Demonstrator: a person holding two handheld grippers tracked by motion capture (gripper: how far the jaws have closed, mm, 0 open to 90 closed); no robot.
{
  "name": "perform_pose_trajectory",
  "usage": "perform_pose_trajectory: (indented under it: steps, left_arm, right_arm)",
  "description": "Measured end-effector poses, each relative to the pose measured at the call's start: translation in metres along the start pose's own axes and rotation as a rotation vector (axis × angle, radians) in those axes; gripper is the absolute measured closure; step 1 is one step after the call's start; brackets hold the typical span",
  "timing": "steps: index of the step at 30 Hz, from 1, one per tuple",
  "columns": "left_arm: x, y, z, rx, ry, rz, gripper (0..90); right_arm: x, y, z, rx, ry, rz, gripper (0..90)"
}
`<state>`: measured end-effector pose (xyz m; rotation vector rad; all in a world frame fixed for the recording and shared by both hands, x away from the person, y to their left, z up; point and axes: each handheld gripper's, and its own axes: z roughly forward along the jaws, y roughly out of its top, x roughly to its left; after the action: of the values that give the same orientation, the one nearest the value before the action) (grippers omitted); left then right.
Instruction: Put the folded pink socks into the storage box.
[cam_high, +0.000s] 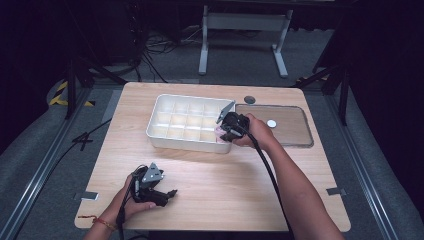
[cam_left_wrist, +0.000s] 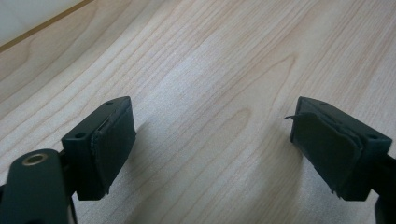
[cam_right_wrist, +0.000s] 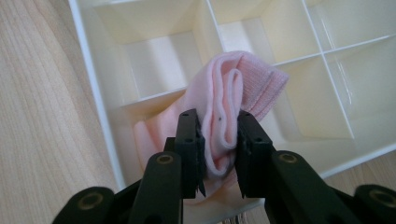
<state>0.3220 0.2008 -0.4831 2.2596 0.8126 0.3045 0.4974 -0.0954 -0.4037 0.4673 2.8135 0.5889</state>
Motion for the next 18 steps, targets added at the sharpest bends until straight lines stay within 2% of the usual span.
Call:
perform_pose_trajectory:
  steps: [7,8,10,13,18]
  left_arm:
    - [0.0,0.0,0.0,-0.001,0.0,0.0,14.1]
    - [0.0,0.0,0.0,0.0,0.0,0.0,14.1]
    - [0.0,0.0,0.0,0.001,0.001,0.003,14.1]
    - [0.0,0.0,0.0,0.002,0.0,0.003,14.1]
    - [0.0,0.0,0.0,0.0,0.0,0.0,14.1]
  right_arm:
    - [-0.001,0.008,0.004,0.072,0.028,-0.006,74.1]
    - [-0.002,0.009,0.007,0.1,0.033,-0.03,74.2]
    - [-0.003,0.009,0.012,0.126,0.042,-0.039,74.3]
    - [-0.003,0.011,0.019,0.168,0.059,-0.034,74.4]
    - [-0.008,0.014,0.02,0.192,0.094,-0.018,74.4]
